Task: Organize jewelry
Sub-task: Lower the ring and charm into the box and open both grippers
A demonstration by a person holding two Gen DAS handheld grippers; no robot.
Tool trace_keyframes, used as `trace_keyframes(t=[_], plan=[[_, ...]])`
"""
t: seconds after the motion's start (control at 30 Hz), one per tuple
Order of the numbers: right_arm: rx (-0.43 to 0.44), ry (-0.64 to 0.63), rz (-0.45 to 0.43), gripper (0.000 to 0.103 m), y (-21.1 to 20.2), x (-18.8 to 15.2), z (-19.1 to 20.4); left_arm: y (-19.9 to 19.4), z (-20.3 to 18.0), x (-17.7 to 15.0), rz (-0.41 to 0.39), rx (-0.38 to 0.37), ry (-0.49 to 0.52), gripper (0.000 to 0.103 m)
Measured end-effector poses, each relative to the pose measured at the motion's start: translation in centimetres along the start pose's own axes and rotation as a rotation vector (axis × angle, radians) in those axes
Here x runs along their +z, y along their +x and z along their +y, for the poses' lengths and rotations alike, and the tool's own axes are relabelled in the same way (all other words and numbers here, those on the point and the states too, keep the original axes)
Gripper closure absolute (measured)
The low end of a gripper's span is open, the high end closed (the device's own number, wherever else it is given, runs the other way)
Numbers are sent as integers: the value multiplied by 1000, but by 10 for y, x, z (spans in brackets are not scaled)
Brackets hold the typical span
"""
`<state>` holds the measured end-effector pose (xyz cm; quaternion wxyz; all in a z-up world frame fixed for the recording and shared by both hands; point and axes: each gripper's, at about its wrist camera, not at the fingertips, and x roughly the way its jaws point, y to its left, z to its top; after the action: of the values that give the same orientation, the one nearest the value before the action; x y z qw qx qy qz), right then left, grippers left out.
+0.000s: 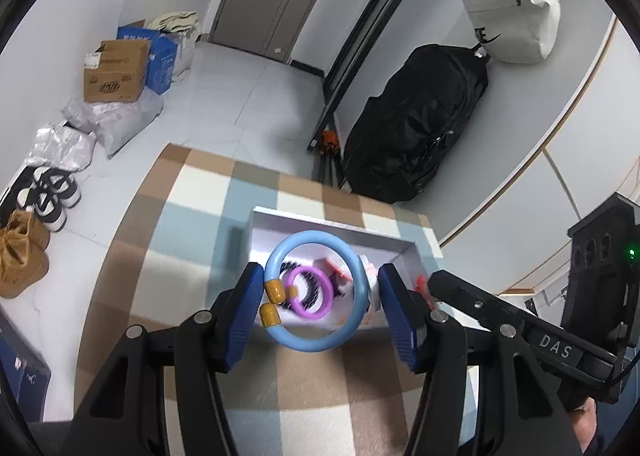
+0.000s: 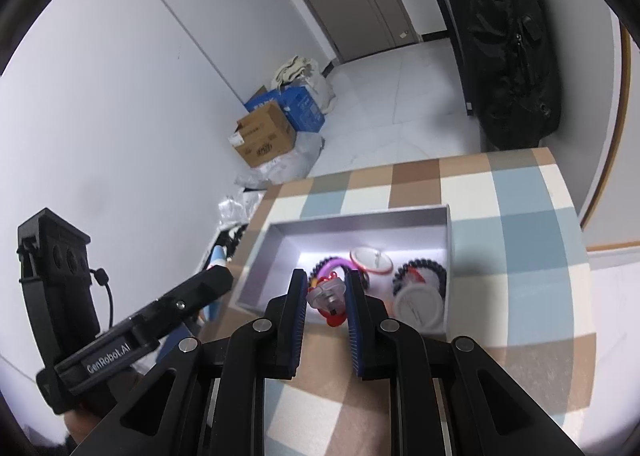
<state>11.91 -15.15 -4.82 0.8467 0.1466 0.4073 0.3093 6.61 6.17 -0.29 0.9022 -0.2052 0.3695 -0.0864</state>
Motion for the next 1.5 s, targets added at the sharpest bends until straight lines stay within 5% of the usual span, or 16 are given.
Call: trace_keyframes(t=[0.87, 1.13, 1.27, 1.33, 1.5], plan=[[44, 208, 57, 85, 22, 10, -42, 38, -8, 6, 115, -2, -39, 49], [91, 248, 47, 82, 26, 9, -48, 59, -10, 17, 162, -76, -78, 49], [86, 257, -12, 68, 11, 11, -53, 62, -17, 19, 186, -80, -53, 41], [83, 257, -50, 46, 2, 12, -55, 57, -19, 16, 180, -78, -44, 33], [67, 255, -103, 30, -16, 11, -56, 44, -22, 17, 135, -48, -14, 33]])
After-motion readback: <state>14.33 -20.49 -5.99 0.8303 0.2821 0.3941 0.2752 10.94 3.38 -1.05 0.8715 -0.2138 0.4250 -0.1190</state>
